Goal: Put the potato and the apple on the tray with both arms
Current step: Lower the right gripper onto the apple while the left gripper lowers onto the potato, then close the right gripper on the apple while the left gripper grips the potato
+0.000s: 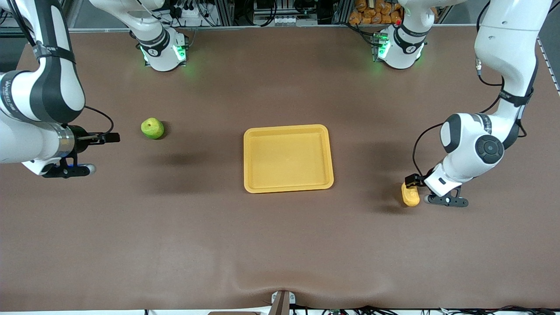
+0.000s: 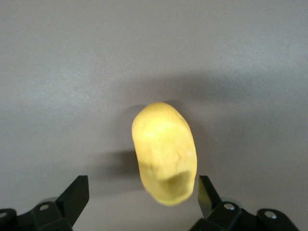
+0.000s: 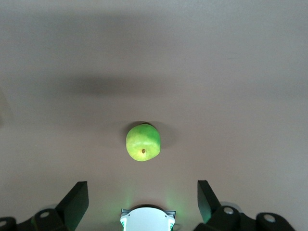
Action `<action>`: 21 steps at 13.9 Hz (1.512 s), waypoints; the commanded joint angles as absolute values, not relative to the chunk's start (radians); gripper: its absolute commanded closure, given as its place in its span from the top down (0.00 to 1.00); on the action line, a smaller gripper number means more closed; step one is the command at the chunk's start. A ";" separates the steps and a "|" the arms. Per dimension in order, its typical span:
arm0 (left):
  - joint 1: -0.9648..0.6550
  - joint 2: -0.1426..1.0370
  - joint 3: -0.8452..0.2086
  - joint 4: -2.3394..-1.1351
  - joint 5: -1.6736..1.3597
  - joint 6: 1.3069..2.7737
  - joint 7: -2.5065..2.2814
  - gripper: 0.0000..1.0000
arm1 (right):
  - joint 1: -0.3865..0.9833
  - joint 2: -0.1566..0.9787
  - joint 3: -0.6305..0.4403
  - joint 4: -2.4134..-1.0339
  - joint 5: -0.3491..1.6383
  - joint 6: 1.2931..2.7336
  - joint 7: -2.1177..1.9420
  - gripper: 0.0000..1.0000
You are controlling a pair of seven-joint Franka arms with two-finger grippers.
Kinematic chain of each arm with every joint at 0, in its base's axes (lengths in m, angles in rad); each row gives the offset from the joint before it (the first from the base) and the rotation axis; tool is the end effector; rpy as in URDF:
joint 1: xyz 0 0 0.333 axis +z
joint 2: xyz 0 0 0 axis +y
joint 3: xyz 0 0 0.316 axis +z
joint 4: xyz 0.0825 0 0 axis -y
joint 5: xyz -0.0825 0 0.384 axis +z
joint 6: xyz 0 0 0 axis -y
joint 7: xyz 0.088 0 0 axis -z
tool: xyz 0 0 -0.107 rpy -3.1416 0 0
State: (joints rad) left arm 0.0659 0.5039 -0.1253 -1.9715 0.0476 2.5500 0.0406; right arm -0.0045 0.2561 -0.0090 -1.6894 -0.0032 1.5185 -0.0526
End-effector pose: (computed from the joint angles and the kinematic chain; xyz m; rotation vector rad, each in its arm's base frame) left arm 0.6222 -0.0348 0.2211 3.1011 -0.1873 0.1228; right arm 0.5831 -0.0079 0.4202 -3.0613 -0.0604 0.6637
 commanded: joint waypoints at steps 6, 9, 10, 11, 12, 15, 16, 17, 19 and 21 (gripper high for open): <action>0.046 0.595 -0.126 -1.945 0.038 2.655 -0.005 1.00 | -0.006 0.109 -0.008 -2.022 0.041 1.729 -0.052 1.00; 0.041 0.607 -0.126 -1.922 0.040 2.655 -0.005 1.00 | -0.006 0.104 -0.008 -2.084 0.043 1.765 -0.052 1.00; 0.041 0.609 -0.126 -1.921 0.040 2.657 -0.005 1.00 | -0.006 0.095 -0.008 -2.123 0.043 1.804 -0.052 1.00; 0.041 0.609 -0.124 -1.922 0.040 2.655 -0.005 1.00 | -0.006 0.080 -0.008 -2.175 0.046 1.859 -0.052 1.00; 0.041 0.609 -0.126 -1.922 0.041 2.655 -0.005 1.00 | -0.003 0.063 -0.008 -2.221 0.046 1.902 -0.052 1.00; 0.043 0.609 -0.126 -1.921 0.041 2.655 -0.006 0.67 | -0.003 0.061 -0.006 -2.270 0.049 1.962 -0.052 1.00; 0.043 0.609 -0.124 -1.922 0.041 2.655 -0.008 0.43 | -0.003 0.063 -0.006 -2.287 0.049 1.983 -0.052 1.00; 0.043 0.609 -0.124 -1.921 0.046 2.655 -0.008 0.21 | -0.003 0.064 -0.006 -2.310 0.049 2.020 -0.052 1.00; 0.043 0.607 -0.124 -1.917 0.051 2.655 -0.005 0.00 | -0.003 0.069 -0.006 -2.342 0.049 2.077 -0.052 1.00; 0.044 0.601 -0.124 -1.917 0.051 2.655 -0.005 0.00 | -0.003 0.072 -0.006 -2.370 0.049 2.123 -0.052 1.00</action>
State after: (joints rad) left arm 0.0485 0.6003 -0.1273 -1.9308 0.0477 2.6499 0.0057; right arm -0.0041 0.1057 -0.0081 -2.3169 0.0346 2.0790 -0.0524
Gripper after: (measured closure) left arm 0.467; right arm 0.000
